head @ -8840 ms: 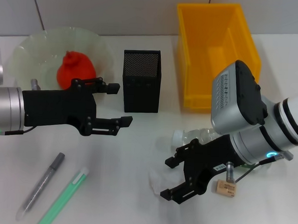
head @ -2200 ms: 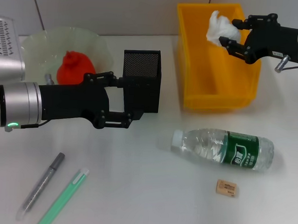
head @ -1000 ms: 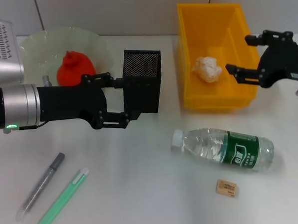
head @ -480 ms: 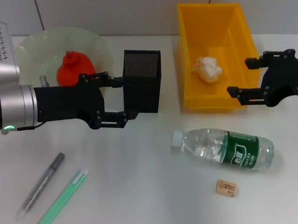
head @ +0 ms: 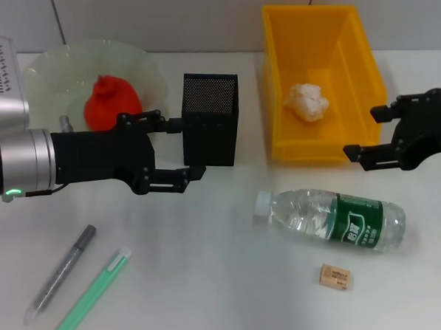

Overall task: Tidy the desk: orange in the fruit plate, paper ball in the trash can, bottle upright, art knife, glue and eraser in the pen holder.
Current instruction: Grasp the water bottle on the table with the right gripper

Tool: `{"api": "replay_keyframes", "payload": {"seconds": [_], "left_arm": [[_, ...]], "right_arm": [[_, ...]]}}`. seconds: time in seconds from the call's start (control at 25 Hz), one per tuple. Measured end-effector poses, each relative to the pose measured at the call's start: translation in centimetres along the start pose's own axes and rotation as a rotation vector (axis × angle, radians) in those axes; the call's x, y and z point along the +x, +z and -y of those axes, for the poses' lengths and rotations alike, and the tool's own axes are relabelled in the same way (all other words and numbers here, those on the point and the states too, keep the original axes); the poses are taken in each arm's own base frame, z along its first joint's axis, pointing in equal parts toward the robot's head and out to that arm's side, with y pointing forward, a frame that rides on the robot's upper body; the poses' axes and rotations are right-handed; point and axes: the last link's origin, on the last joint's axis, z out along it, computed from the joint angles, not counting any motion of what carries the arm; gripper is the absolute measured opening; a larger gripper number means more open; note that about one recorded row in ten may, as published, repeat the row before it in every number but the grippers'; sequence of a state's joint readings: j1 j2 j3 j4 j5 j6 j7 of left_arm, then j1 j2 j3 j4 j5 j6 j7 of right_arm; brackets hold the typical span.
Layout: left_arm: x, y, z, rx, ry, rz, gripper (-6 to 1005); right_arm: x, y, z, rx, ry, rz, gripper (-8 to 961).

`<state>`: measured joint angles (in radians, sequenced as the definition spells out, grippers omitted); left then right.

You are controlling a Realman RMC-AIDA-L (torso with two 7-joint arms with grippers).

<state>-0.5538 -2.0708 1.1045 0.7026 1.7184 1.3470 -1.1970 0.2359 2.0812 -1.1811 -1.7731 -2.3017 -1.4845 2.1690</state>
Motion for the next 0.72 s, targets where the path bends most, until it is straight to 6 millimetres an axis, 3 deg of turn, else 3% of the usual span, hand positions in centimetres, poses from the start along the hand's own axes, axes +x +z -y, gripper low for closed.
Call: {"api": "replay_keyframes", "payload": {"seconds": [0.32, 0.72], "left_arm": [[-0.1, 0.0, -0.1, -0.006, -0.003, 0.004, 834], [-0.3, 0.2, -0.5, -0.020, -0.005, 0.009, 835]], "right_arm": [[0.6, -0.6, -0.8, -0.075, 0.048, -0.108, 746], [2.0, -0.9, -1.0, -0.122, -0.144, -0.177, 747]]}}
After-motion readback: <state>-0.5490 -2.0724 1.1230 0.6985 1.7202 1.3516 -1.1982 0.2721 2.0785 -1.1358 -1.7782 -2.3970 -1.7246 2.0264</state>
